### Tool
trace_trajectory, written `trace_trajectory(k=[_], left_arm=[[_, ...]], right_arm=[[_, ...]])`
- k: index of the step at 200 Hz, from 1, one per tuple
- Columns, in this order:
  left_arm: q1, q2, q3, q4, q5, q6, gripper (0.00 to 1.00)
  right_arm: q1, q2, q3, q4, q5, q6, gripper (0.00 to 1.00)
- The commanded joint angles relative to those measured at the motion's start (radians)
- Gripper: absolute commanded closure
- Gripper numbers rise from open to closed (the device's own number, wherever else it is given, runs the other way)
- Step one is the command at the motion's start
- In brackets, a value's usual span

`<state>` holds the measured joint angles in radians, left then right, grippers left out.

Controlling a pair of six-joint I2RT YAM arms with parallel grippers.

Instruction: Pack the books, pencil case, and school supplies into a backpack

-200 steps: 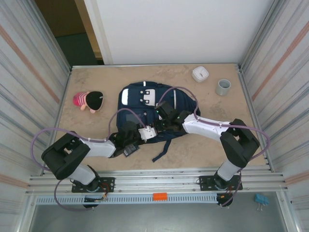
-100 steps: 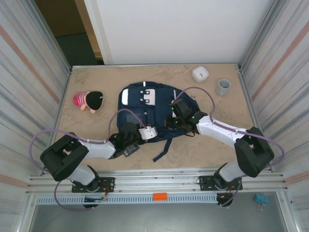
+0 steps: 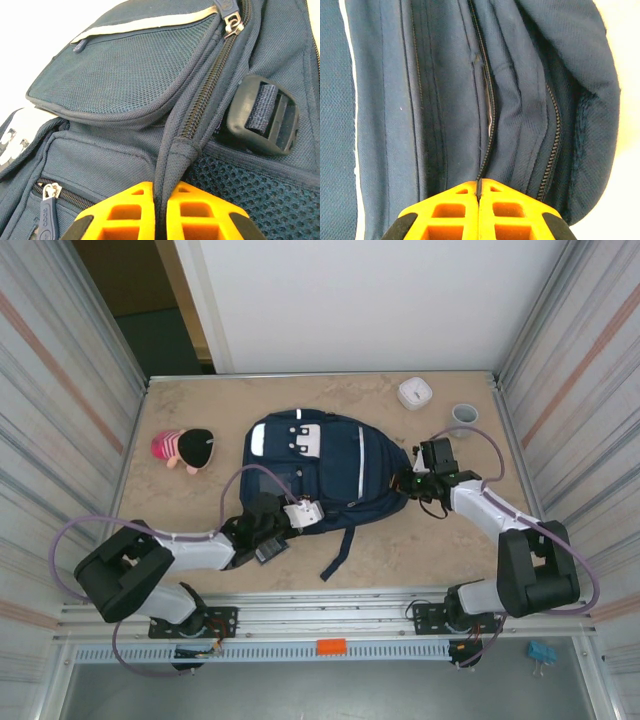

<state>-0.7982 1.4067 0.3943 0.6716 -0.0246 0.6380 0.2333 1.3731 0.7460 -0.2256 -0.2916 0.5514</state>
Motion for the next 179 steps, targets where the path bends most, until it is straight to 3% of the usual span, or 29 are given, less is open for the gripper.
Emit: trace_trajectory(k=[1, 27, 46, 121, 179], left_arm=[[0.013, -0.055, 0.014, 0.019, -0.028, -0.033, 0.97], [0.014, -0.07, 0.013, 0.008, -0.017, -0.034, 0.96], [0.013, -0.081, 0.012, 0.004, -0.015, -0.035, 0.96], [0.013, -0.085, 0.007, 0.011, 0.009, -0.037, 0.96], [0.014, -0.077, 0.011, 0.026, 0.011, -0.03, 0.96]], right_arm=[[0.015, -0.008, -0.013, 0.032, -0.204, -0.042, 0.96], [0.068, -0.066, -0.037, 0.039, -0.292, -0.024, 0.63], [0.077, -0.079, -0.055, 0.046, -0.377, -0.002, 0.55], [0.095, 0.056, -0.062, 0.207, -0.498, 0.072, 0.54], [0.131, 0.108, -0.059, 0.233, -0.576, 0.068, 0.6]])
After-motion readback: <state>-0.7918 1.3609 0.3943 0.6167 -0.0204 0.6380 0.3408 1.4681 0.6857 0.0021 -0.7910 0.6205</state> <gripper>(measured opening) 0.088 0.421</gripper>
